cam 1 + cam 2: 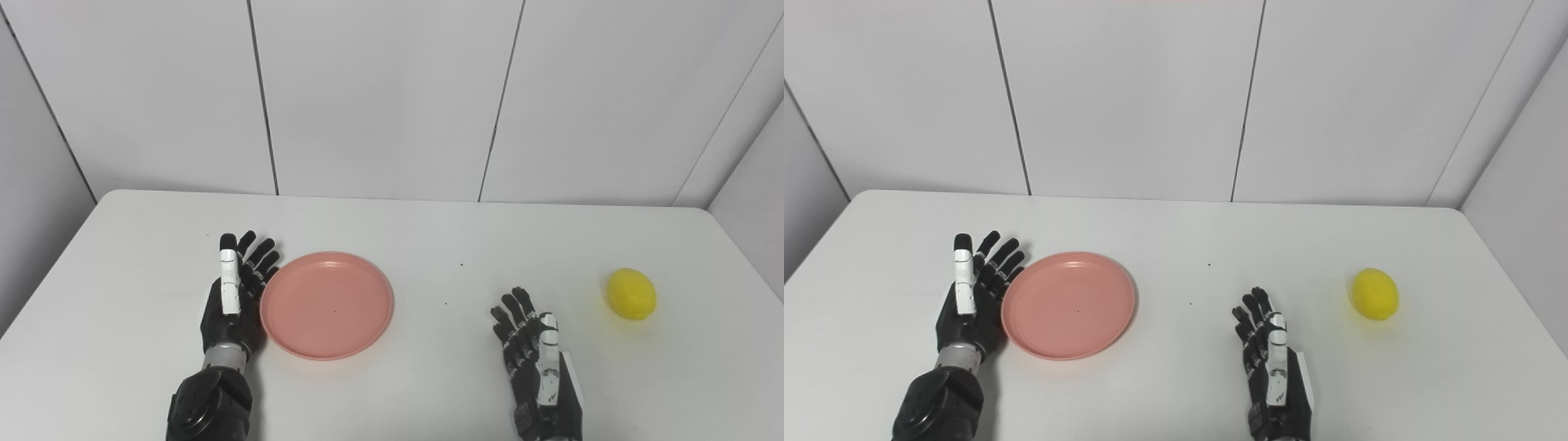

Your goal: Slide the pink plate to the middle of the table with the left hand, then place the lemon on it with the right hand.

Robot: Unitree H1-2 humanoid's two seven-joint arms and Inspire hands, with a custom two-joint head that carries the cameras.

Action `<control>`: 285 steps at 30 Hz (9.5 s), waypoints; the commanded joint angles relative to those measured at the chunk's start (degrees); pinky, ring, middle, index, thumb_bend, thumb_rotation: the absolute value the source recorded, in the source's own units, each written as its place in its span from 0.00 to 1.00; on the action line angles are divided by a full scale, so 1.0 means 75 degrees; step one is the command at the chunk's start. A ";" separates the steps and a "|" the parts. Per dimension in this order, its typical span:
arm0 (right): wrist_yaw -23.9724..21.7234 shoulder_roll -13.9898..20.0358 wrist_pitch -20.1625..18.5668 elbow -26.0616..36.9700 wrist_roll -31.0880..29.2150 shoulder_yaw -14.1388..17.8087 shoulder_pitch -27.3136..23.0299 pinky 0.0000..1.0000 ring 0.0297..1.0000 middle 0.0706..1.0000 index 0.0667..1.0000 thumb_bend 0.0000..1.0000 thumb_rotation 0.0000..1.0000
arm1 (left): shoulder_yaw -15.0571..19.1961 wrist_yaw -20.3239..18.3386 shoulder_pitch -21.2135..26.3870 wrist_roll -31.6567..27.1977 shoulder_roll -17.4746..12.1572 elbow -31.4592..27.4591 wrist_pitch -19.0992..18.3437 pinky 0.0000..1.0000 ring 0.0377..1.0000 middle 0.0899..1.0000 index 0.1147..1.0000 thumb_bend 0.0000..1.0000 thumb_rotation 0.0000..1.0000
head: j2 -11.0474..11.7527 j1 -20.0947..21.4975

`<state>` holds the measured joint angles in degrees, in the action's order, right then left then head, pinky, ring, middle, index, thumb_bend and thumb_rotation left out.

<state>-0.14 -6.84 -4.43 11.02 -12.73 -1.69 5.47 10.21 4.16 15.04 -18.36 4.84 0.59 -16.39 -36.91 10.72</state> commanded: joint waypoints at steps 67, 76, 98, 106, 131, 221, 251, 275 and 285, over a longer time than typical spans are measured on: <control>0.0944 0.0929 0.0145 0.1258 0.4726 -0.0275 -0.1135 0.67 0.73 0.76 0.76 0.68 0.91 | -0.0395 -0.0657 0.0037 -0.0102 -0.0035 0.0139 0.0327 0.98 0.90 0.87 0.92 0.85 0.85 | 0.0193 0.1435; 0.0807 0.2180 0.0237 0.1327 0.6259 -0.0066 -0.1878 0.69 0.74 0.76 0.76 0.74 0.90 | -0.0370 -0.0674 0.0013 -0.0093 -0.0038 0.0211 0.0365 1.00 0.91 0.86 0.92 0.86 0.84 | 0.0236 0.1452; 0.1560 0.4345 0.0603 -0.0377 0.7932 0.0443 -0.2780 0.67 0.76 0.78 0.76 0.79 0.86 | -0.0382 -0.0743 -0.0043 -0.0079 -0.0057 0.0196 0.0374 1.00 0.91 0.86 0.93 0.84 0.84 | 0.0283 0.1435; 0.0841 0.4880 -0.0022 -0.0681 0.8661 0.0278 -0.2979 0.80 0.80 0.78 0.75 0.86 0.85 | -0.0378 -0.0699 -0.0057 -0.0036 -0.0001 0.0173 0.0360 0.99 0.90 0.85 0.92 0.83 0.84 | 0.0289 0.1414; -0.0199 0.5043 -0.0881 -0.1852 0.8488 0.0105 -0.3053 0.62 0.74 0.76 0.74 0.87 0.81 | -0.0415 -0.0659 -0.0012 -0.0017 -0.0006 0.0152 0.0325 0.97 0.89 0.85 0.92 0.82 0.83 | 0.0290 0.1372; 0.0371 0.5262 0.0849 -0.0991 0.6376 -0.0365 -0.3528 0.17 0.19 0.24 0.36 0.55 0.37 | -0.0732 -0.0577 -0.0236 0.0017 0.0409 -0.0207 0.0133 1.00 0.93 0.87 0.98 0.80 0.81 | 0.0232 0.0181; -0.0249 0.4238 0.1348 -0.0400 0.6624 -0.1103 -0.4425 0.19 0.22 0.28 0.38 0.54 0.38 | -0.1125 -0.0045 -0.0391 0.0607 0.1007 -0.0162 0.0399 0.91 0.88 0.81 0.93 0.80 0.81 | 0.0371 -0.1131; -0.1042 0.3145 0.1341 -0.0526 0.6936 -0.2067 -0.4901 0.22 0.26 0.32 0.43 0.57 0.37 | -0.1215 0.0121 -0.0333 0.0610 0.1030 0.0095 0.0668 0.92 0.87 0.78 0.91 0.80 0.78 | 0.0356 -0.1299; -0.1398 0.2842 0.1313 -0.0643 0.7036 -0.2486 -0.4882 0.25 0.29 0.34 0.44 0.55 0.39 | -0.1214 0.0141 -0.0293 0.0654 0.1003 0.0218 0.0807 0.90 0.86 0.79 0.91 0.81 0.78 | 0.0348 -0.1311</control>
<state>-10.90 14.73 3.57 5.03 39.79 -20.28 -28.86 1.19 4.33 12.38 -13.76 9.80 1.72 -10.45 -34.37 0.97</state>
